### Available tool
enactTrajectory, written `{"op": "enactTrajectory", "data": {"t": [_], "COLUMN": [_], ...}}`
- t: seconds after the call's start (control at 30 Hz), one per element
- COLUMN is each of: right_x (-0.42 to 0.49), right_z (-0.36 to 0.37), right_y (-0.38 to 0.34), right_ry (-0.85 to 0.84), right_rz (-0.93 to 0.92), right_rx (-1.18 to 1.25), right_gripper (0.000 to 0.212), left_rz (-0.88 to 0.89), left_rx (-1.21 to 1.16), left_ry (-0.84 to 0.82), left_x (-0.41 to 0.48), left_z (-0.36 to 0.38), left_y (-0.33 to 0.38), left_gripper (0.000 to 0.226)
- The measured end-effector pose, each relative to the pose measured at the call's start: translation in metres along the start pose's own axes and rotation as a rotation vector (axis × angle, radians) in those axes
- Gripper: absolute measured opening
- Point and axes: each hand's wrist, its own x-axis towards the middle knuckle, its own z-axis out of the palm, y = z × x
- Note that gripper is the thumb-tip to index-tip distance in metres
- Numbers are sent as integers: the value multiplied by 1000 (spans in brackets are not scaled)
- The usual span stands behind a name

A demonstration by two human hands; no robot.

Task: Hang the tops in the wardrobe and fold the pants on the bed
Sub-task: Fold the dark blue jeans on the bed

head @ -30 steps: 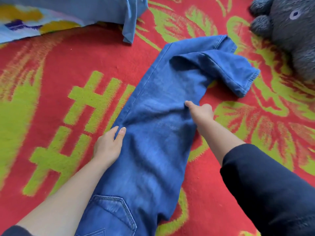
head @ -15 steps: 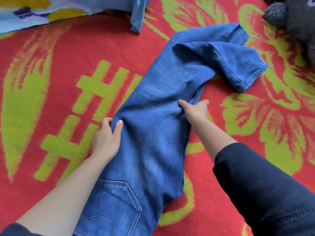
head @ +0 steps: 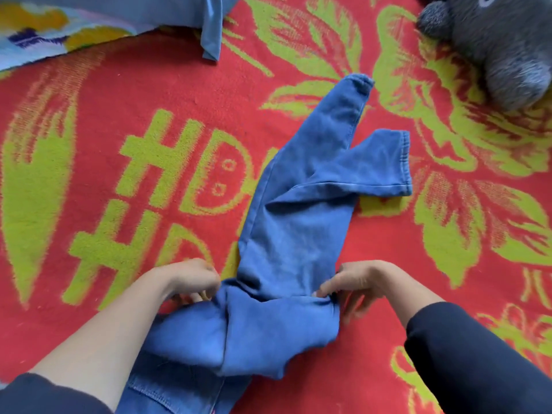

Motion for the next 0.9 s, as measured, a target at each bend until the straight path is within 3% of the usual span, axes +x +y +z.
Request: {"op": "enactTrajectory", "data": {"t": [0.13, 0.2, 0.3, 0.4, 0.47, 0.53, 0.6, 0.7, 0.77, 0.83, 0.9], "right_x": [1, 4, 5, 3, -5, -8, -9, -2, -2, -5, -8], "right_z": [-36, -56, -79, -92, -99, -117, -139, -165, -171, -175, -182], "right_y": [0, -8, -20, -29, -41, -59, -79, -101, -107, -107, -106], "right_ry": [418, 634, 770, 1399, 1679, 1648, 1416, 1092, 930, 900, 1039], "right_rz": [-266, -405, -434, -394, -581, -714, -693, -598, -591, -625, -739], "right_rx": [419, 778, 1156, 937, 636, 443, 421, 652, 842, 897, 956], "right_gripper": [36, 34, 26, 20, 23, 27, 34, 43, 40, 20, 25], "left_rz": [283, 365, 333, 347, 405, 449, 443, 401, 409, 524, 767], "left_rx": [-275, -333, -397, -530, -608, -701, -894, -1120, -1096, -1007, -912], "left_ry": [580, 646, 725, 752, 721, 665, 534, 286, 163, 221, 436], "left_x": [28, 37, 53, 64, 71, 76, 80, 85, 85, 81, 73], "left_z": [-6, -6, -5, -13, -21, -28, -35, -50, -55, -59, -64], "left_y": [52, 82, 115, 133, 140, 146, 154, 170, 180, 191, 200], "left_gripper": [12, 18, 24, 25, 18, 18, 25, 20, 22, 32, 45]}}
